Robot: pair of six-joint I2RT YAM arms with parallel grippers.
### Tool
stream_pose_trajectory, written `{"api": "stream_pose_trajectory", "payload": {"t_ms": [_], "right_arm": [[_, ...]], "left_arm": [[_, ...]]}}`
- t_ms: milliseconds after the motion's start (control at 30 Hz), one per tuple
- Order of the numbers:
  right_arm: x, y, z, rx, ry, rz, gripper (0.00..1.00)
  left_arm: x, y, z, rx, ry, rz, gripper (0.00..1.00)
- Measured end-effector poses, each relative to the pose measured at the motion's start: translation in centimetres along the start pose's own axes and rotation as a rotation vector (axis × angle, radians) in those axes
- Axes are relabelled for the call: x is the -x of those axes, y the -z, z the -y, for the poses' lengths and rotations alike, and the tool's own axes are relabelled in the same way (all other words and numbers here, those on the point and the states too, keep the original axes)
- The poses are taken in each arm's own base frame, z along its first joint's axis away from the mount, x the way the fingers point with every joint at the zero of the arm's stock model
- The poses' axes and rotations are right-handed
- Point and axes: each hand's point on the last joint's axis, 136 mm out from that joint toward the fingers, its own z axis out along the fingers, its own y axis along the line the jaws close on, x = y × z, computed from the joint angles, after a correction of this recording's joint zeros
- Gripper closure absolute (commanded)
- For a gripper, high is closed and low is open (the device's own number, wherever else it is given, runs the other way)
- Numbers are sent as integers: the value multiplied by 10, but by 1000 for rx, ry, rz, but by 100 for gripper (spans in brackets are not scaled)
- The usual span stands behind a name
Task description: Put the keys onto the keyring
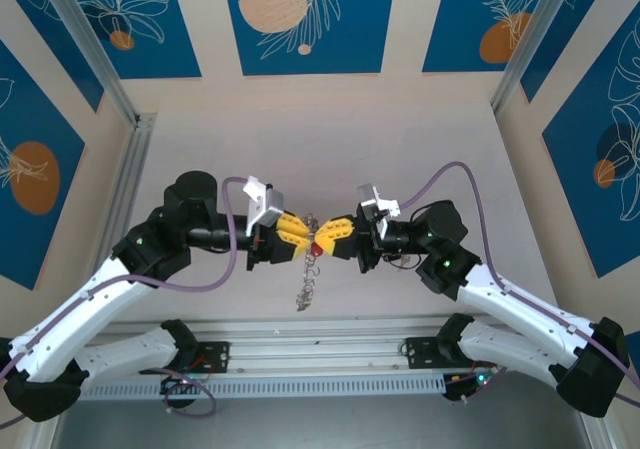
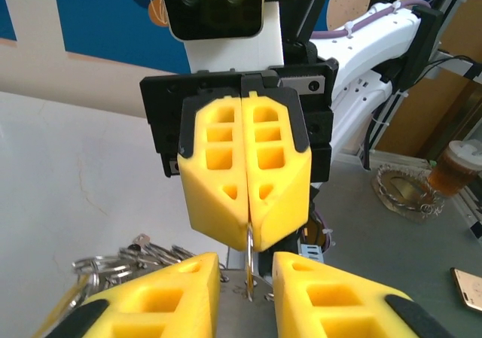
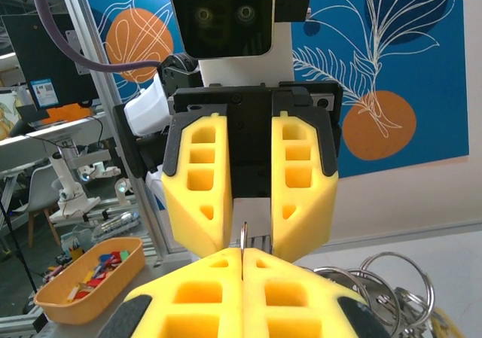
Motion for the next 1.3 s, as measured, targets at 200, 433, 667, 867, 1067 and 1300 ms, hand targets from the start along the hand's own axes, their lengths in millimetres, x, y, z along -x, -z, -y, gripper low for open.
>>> {"api": "stream_pose_trajectory", "payload": {"t_ms": [200, 433, 667, 867, 1067, 1300], "right_arm": [[2, 5, -2, -14, 18, 36, 100], [3, 10, -3, -24, 34, 92, 100], [14, 11, -5, -31, 63, 145, 100], [21, 9, -5, -28, 80, 182, 100], [18, 8, -2, -36, 72, 187, 100], [17, 7, -2, -39, 70, 189, 100]], "left_arm": [[1, -3, -1, -10, -7, 13, 80], [2, -4, -1, -14, -5, 22, 79], [8, -5, 0, -27, -11, 47, 79], [8, -6, 2, -37, -6, 49, 80], [10, -6, 2, -41, -5, 60, 80], [14, -6, 3, -44, -10, 77, 89]]}}
